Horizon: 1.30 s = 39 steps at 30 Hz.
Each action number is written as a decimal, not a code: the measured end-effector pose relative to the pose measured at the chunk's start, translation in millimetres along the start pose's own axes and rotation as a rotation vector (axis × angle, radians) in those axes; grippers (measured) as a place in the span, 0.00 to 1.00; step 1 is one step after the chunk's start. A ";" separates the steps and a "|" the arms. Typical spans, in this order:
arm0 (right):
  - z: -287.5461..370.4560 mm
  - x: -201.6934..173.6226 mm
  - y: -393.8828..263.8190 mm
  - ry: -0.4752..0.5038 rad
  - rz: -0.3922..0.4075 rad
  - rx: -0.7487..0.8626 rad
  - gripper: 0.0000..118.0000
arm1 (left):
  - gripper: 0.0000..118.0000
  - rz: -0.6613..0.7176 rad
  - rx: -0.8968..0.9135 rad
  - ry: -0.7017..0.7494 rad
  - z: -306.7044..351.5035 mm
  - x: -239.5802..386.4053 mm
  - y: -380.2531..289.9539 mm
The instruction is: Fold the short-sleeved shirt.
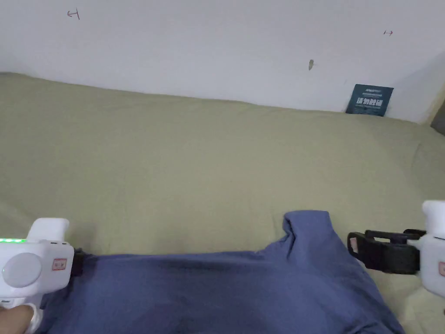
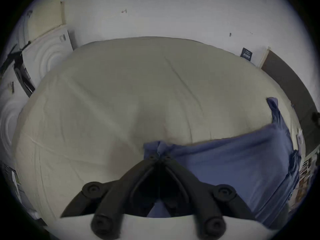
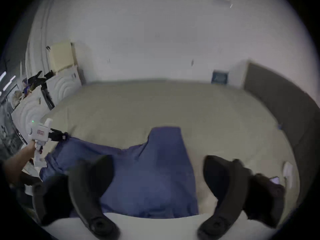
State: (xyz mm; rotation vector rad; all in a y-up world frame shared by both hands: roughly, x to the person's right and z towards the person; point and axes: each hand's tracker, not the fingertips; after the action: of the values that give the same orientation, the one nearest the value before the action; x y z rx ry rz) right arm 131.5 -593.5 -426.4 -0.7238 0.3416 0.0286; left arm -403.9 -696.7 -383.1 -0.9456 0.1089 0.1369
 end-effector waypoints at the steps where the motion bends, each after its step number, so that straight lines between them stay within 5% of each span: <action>1: -27.7 8.2 9.8 0.011 -0.003 -0.064 0.84 | 0.00 0.035 0.001 -0.015 1.0 -2.1 -1.2; 7: -148.2 45.5 25.3 -0.136 -0.037 -0.464 0.78 | 0.00 0.039 0.003 -0.036 -3.2 -7.1 1.1; 10: -164.6 46.7 19.5 -0.145 -0.010 -0.504 0.78 | 0.00 0.036 -0.001 -0.040 -5.8 -8.8 2.2; 13: -170.0 44.8 13.7 -0.164 -0.077 -0.576 0.75 | 0.00 0.038 -0.007 -0.045 -6.6 -9.6 2.6; 15: -166.1 41.3 16.2 -0.171 -0.060 -0.554 0.64 | 0.00 0.038 -0.011 -0.048 -10.1 -12.7 4.9; 16: -163.8 39.6 18.3 -0.169 -0.047 -0.549 0.47 | 0.00 0.039 -0.013 -0.051 -10.0 -13.7 5.8; 17: -160.3 36.5 21.7 -0.168 -0.037 -0.548 0.15 | 0.00 0.042 -0.017 -0.054 -10.1 -15.5 8.1; 18: -153.3 34.9 24.5 -0.147 -0.051 -0.528 0.00 | 0.00 0.049 -0.024 -0.061 -9.1 -15.5 10.1; 23: -91.4 1.1 45.1 -0.095 -0.008 -0.342 0.00 | 0.00 0.049 0.005 -0.094 27.7 -18.9 18.5; 28: 4.9 -25.7 42.1 -0.079 0.142 -0.159 0.00 | 0.00 -0.077 0.111 -0.138 105.4 -20.9 16.6; 32: 73.0 -27.9 11.9 -0.016 0.099 -0.077 0.00 | 0.00 -0.059 0.174 -0.198 161.4 -30.8 -12.6; 39: 135.1 -32.8 -90.0 -0.042 0.043 -0.059 0.00 | 0.00 -0.073 0.187 -0.236 202.7 -41.6 -109.9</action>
State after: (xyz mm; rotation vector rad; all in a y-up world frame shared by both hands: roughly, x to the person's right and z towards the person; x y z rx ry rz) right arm 153.4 -569.9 -264.0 -0.7731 0.3174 0.0948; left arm -420.1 -598.2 -171.1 -0.7397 -0.1288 0.1663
